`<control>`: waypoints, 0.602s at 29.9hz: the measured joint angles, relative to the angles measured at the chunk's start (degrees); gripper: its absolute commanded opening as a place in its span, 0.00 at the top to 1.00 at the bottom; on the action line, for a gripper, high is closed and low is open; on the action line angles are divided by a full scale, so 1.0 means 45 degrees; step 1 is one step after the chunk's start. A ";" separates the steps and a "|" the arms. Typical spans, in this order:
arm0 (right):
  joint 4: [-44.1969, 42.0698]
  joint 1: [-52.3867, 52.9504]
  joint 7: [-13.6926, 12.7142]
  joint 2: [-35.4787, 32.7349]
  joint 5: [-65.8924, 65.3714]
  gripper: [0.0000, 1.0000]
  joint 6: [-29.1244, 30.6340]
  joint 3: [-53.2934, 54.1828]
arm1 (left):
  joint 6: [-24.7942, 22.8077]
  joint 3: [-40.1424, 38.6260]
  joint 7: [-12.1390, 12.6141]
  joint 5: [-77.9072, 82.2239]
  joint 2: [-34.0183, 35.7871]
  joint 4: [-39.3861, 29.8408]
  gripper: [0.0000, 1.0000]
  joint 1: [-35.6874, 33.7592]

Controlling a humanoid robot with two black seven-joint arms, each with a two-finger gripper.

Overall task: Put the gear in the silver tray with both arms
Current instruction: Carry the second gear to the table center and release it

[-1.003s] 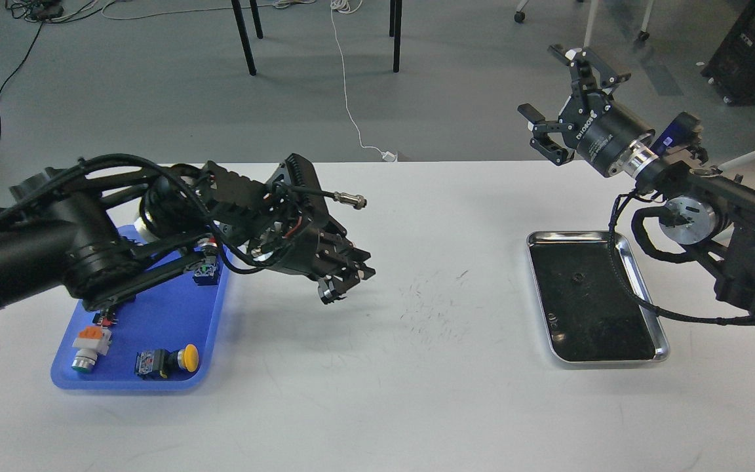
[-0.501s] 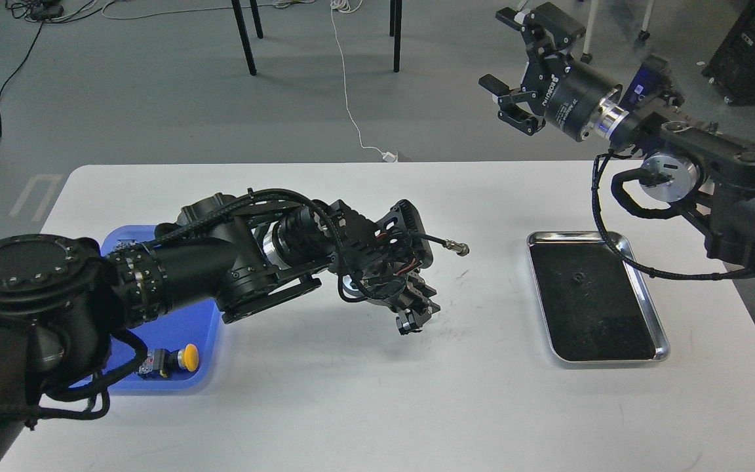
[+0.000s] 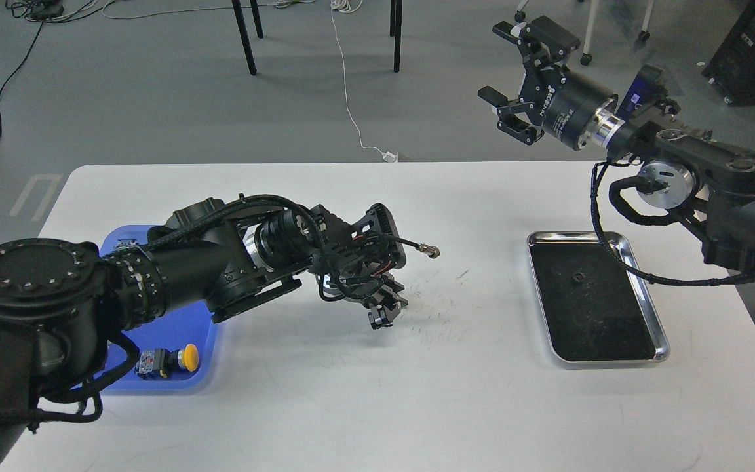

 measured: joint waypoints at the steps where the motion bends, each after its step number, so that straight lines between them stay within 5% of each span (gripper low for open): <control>1: -0.0064 -0.0009 0.0000 0.0034 0.0000 0.02 0.0000 0.0000 | 0.0019 0.0033 0.0000 0.0000 0.0000 0.0006 0.71 0.0000; 7: -0.0141 -0.0022 0.0000 0.0157 -0.0001 0.02 0.0000 0.0000 | 0.0034 0.0069 0.0000 0.0000 0.0000 -0.0008 0.15 -0.0010; 18: 0.0359 -0.0071 -0.0001 -0.0704 -0.1373 0.02 0.0000 -0.0765 | 0.0210 -0.1795 0.0007 -0.1686 0.0906 -0.1784 0.10 -0.0129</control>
